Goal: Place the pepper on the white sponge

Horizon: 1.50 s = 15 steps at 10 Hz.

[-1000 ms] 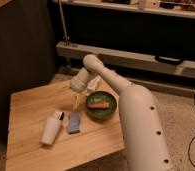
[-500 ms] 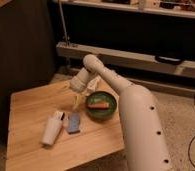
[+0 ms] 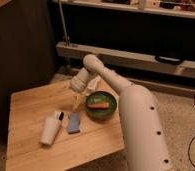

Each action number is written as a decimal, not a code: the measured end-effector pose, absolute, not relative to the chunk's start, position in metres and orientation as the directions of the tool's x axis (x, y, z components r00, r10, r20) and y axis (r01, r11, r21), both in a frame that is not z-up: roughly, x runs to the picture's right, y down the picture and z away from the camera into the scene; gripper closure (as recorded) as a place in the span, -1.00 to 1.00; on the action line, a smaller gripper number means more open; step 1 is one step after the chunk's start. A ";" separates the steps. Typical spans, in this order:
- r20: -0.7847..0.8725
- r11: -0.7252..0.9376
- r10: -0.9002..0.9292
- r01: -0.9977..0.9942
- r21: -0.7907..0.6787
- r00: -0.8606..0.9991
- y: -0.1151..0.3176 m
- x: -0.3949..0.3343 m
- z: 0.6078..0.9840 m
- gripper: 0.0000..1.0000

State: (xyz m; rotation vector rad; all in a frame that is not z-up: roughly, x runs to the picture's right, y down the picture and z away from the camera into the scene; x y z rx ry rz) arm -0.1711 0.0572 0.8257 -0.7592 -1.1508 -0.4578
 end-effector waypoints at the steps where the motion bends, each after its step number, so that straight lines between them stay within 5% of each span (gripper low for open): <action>1: 0.931 0.670 0.049 0.680 -0.299 0.361 0.057 -0.171 0.825 -0.60; 4: 0.889 0.682 -0.068 0.672 -0.291 0.453 0.042 -0.157 0.811 -0.60; 10: 0.552 0.749 -0.325 0.565 -0.345 0.768 -0.026 -0.066 0.719 -0.60; 15: 0.347 0.829 -0.260 0.393 -0.397 0.901 -0.022 0.058 0.724 -0.60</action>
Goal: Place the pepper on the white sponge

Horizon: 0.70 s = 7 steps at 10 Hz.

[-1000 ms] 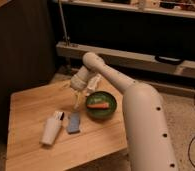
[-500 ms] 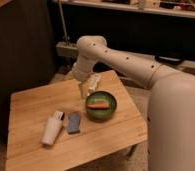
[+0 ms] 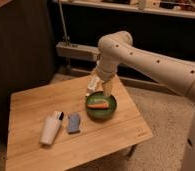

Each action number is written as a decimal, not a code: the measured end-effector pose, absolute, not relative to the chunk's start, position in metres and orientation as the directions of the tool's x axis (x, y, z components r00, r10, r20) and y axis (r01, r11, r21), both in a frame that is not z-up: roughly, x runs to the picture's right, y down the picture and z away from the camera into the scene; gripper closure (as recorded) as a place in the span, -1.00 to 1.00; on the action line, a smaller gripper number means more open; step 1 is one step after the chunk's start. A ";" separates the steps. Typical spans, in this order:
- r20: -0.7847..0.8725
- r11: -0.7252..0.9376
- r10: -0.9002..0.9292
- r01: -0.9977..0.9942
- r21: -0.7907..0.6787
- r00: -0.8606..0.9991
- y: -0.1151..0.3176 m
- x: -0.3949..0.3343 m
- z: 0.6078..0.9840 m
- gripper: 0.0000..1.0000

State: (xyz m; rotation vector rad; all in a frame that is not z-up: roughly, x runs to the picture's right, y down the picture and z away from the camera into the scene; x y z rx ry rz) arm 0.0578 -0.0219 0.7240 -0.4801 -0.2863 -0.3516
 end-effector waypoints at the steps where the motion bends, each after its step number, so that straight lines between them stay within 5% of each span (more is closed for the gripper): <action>1: 0.352 0.829 -0.263 0.397 -0.394 0.899 -0.023 0.055 0.723 -0.60; 7: 0.369 0.809 -0.286 0.429 -0.402 0.885 -0.016 0.039 0.727 -0.60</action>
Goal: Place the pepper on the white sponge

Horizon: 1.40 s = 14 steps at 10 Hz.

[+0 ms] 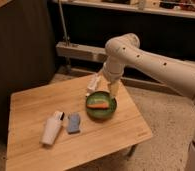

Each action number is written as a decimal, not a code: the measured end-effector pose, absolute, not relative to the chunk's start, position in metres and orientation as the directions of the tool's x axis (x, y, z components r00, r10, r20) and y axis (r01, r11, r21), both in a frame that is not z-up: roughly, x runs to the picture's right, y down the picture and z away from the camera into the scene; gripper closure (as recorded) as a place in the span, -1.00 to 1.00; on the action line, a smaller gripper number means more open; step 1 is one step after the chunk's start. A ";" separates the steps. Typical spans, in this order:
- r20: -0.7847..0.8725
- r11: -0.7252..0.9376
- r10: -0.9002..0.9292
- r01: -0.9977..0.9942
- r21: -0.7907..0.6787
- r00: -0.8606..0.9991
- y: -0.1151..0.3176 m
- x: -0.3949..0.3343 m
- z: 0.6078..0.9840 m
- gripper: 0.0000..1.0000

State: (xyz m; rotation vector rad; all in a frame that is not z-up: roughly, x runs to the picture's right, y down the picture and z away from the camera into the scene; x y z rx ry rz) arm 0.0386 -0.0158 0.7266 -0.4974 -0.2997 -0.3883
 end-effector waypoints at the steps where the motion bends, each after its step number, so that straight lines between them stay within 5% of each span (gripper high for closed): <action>1: 0.385 0.802 -0.295 0.445 -0.397 0.874 -0.004 0.023 0.734 -0.60; 7: 0.400 0.793 -0.319 0.473 -0.384 0.859 0.068 0.008 0.797 -0.59; 11: 0.376 0.767 -0.289 0.448 -0.459 0.880 0.074 0.013 0.832 0.14; 14: 0.355 0.752 -0.289 0.441 -0.490 0.889 0.066 0.012 0.859 0.20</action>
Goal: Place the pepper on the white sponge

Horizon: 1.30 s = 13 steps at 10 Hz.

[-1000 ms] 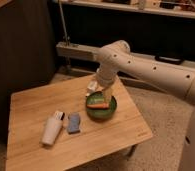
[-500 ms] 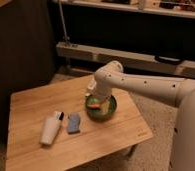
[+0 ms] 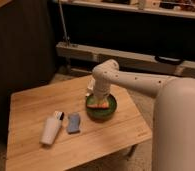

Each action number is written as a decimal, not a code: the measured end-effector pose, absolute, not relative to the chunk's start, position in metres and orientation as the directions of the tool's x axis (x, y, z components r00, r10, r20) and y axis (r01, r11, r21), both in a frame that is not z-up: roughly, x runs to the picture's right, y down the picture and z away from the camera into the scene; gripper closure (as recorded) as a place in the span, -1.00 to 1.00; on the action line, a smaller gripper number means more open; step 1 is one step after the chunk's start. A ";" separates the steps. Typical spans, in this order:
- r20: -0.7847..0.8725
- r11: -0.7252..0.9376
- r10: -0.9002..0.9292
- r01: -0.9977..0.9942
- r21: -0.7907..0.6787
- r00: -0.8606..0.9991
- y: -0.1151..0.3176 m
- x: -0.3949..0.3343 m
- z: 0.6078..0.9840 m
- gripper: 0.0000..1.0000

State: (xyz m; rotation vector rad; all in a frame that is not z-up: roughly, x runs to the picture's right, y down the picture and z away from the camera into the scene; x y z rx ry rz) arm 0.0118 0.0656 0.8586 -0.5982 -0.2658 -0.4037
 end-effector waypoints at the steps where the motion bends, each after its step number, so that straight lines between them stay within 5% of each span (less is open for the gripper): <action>1: 0.343 0.749 -0.289 0.434 -0.501 0.894 0.068 0.016 0.865 0.14; 4: 0.319 0.742 -0.281 0.415 -0.527 0.905 0.073 0.023 0.876 -0.36; 13: 0.297 0.732 -0.257 0.386 -0.562 0.920 0.103 0.034 0.908 -0.32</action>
